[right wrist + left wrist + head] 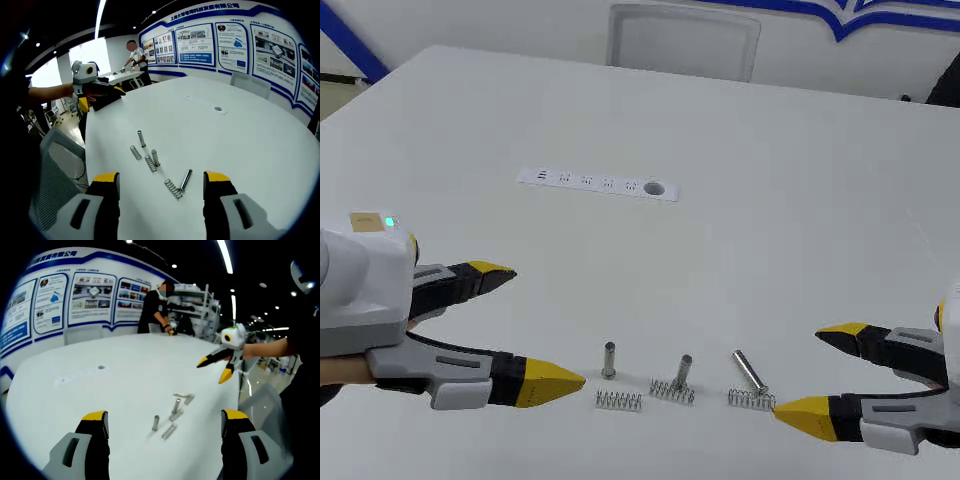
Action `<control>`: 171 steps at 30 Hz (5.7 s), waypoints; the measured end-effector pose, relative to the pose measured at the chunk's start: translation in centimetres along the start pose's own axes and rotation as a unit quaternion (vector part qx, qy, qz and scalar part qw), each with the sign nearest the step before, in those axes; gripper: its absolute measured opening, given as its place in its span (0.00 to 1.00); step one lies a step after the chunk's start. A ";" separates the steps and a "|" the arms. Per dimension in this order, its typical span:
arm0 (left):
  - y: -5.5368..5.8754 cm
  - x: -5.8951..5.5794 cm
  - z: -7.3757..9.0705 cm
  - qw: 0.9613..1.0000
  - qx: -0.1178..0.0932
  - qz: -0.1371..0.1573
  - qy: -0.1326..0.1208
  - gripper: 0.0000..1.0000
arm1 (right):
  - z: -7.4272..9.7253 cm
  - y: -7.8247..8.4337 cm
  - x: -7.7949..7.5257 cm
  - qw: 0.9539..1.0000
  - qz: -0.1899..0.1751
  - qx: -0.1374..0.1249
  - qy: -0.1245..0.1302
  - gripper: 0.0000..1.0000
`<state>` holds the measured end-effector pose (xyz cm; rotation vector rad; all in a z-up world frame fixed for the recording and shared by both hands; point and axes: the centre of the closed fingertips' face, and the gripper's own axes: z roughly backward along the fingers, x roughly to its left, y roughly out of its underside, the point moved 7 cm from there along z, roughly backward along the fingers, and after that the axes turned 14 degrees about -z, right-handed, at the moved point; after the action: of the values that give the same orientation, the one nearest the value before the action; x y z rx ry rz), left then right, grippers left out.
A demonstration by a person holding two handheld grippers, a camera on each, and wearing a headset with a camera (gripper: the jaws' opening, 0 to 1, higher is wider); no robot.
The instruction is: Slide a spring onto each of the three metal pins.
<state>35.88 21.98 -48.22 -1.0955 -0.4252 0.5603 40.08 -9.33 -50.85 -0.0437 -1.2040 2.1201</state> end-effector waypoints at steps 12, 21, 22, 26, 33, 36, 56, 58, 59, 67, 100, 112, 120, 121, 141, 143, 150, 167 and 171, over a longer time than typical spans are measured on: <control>0.7 -0.1 -0.4 1.000 0.006 0.008 0.006 0.95 | -1.5 -0.6 -0.7 1.000 0.002 -0.010 0.001 0.62; 1.2 0.2 -0.5 1.000 0.010 0.017 0.005 0.95 | -3.2 -0.3 -1.4 1.000 0.001 0.001 0.002 0.59; 1.3 0.1 -0.5 1.000 0.011 0.017 0.005 0.94 | -3.4 -0.2 -1.5 1.000 0.000 0.002 0.003 0.58; 1.7 0.0 -0.8 1.000 0.016 0.020 0.010 0.94 | -4.1 -0.3 -2.2 1.000 -0.008 0.000 0.006 0.55; 2.2 -0.2 -1.1 0.999 0.022 0.025 0.014 0.94 | -5.0 -0.2 -3.1 1.000 -0.021 0.002 0.022 0.49; 2.4 -0.2 -1.3 0.999 0.023 0.029 0.014 0.94 | -5.4 0.0 -3.4 0.999 -0.023 0.007 0.024 0.47; 3.9 -1.2 -1.3 0.998 0.041 0.046 0.021 0.92 | -9.3 1.4 -5.4 0.996 -0.034 0.044 0.072 0.25; 4.0 -1.3 -1.3 0.998 0.043 0.047 0.022 0.92 | -9.6 1.6 -5.6 0.995 -0.038 0.050 0.077 0.24; 4.0 -1.4 -1.3 0.998 0.043 0.047 0.023 0.92 | -9.7 1.6 -5.6 0.995 -0.040 0.051 0.079 0.23; 4.3 -1.6 -1.4 0.997 0.043 0.054 0.020 0.92 | -10.4 1.8 -6.4 0.991 -0.057 0.072 0.100 0.19; 4.4 -2.5 -1.6 0.997 0.031 0.062 0.015 0.92 | -11.9 2.2 -6.2 0.982 -0.063 0.105 0.147 0.08; 3.4 -2.0 -1.9 0.998 0.023 0.054 0.006 0.93 | -10.8 2.1 -5.8 0.985 -0.057 0.076 0.147 0.08; 2.7 -2.0 -1.7 0.999 0.006 0.052 0.002 0.93 | -10.4 1.5 -5.5 0.988 -0.042 0.050 0.140 0.08; 2.6 -2.0 -1.7 0.999 0.005 0.051 0.001 0.93 | -10.3 1.5 -5.4 0.988 -0.041 0.048 0.140 0.08; 2.0 -2.1 -1.5 0.998 0.006 -0.049 -0.040 0.93 | -8.5 1.1 -5.1 0.990 -0.030 0.007 0.140 0.08; 1.9 -2.1 -1.4 0.998 0.002 -0.050 -0.041 0.94 | -8.3 1.0 -5.1 0.990 -0.030 0.002 0.141 0.08; 1.5 -1.9 -1.1 0.997 -0.001 -0.052 -0.050 0.93 | -7.9 0.9 -5.0 0.989 -0.028 -0.006 0.142 0.08; 0.9 -2.2 -0.7 0.997 -0.011 -0.062 -0.054 0.92 | -6.9 1.8 -4.4 0.989 -0.026 -0.020 0.142 0.08; 0.9 -2.3 -0.7 0.996 -0.009 -0.064 -0.054 0.92 | -6.8 1.9 -4.2 0.990 -0.020 -0.025 0.140 0.08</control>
<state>34.29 20.39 -49.42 -1.0499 -0.5908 0.5051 44.60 -7.34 -57.44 -0.3268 -1.0798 1.9715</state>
